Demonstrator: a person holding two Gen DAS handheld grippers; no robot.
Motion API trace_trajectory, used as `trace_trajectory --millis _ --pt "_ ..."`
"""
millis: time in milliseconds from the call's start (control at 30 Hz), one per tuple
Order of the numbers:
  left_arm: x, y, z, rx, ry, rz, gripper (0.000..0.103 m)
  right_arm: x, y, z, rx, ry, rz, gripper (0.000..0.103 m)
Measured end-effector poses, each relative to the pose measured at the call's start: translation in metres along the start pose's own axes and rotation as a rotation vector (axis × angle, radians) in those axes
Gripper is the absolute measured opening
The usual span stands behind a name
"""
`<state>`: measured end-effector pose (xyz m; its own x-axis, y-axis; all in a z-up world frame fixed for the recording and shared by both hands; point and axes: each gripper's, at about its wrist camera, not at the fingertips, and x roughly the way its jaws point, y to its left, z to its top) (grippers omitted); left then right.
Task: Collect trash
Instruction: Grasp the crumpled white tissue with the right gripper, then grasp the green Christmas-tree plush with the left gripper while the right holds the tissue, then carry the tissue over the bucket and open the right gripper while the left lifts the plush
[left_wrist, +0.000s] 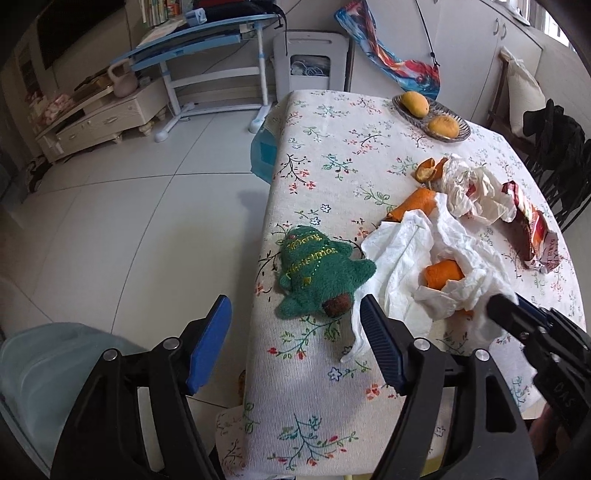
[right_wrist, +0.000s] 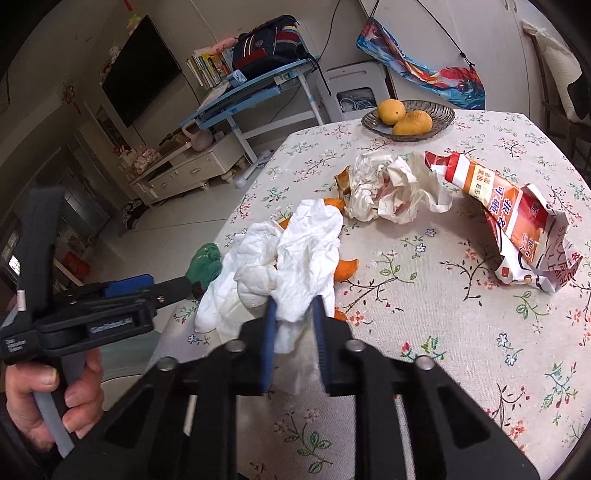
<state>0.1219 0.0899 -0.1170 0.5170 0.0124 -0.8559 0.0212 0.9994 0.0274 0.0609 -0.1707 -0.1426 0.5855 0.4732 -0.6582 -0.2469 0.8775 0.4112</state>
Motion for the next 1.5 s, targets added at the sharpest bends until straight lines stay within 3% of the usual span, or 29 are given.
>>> trace_trajectory --millis 167,400,600,633,733,833,900,967,1133,1333,1500 --pt "0.012 -0.001 0.006 0.000 0.015 0.020 0.069 -0.013 -0.008 0.001 0.018 -0.024 0.015 0.008" --pt "0.021 -0.001 0.009 0.003 0.024 0.025 0.069 -0.052 -0.012 0.001 0.019 -0.101 0.044 0.007" --pt "0.027 -0.007 0.014 0.014 0.025 0.013 0.069 -0.073 -0.031 -0.008 0.022 -0.088 0.015 0.007" --pt "0.028 -0.008 0.015 0.017 0.026 0.011 0.067 -0.073 -0.035 -0.010 0.026 -0.073 0.007 0.007" --pt "0.028 -0.010 0.015 0.018 0.037 -0.030 0.043 -0.068 -0.044 -0.015 0.031 -0.032 -0.021 0.007" --pt "0.025 -0.010 0.014 0.021 0.025 -0.038 0.036 -0.059 -0.051 -0.020 0.042 0.007 -0.044 0.011" --pt "0.021 -0.007 0.014 0.007 0.014 -0.048 0.031 -0.058 -0.054 -0.021 0.052 0.009 -0.051 0.039" --pt "0.017 -0.001 0.014 -0.016 0.003 -0.063 0.021 -0.059 -0.054 -0.023 0.057 -0.005 -0.056 0.047" --pt "0.007 0.020 0.015 -0.090 -0.020 -0.094 0.013 -0.051 -0.054 -0.022 0.042 -0.008 -0.119 0.054" --pt "0.022 0.019 0.013 -0.083 0.043 -0.087 0.014 -0.045 -0.064 -0.024 0.062 -0.012 -0.170 0.057" --pt "0.024 0.017 0.013 -0.071 0.038 -0.072 0.018 -0.045 -0.070 -0.024 0.066 -0.021 -0.200 0.057"
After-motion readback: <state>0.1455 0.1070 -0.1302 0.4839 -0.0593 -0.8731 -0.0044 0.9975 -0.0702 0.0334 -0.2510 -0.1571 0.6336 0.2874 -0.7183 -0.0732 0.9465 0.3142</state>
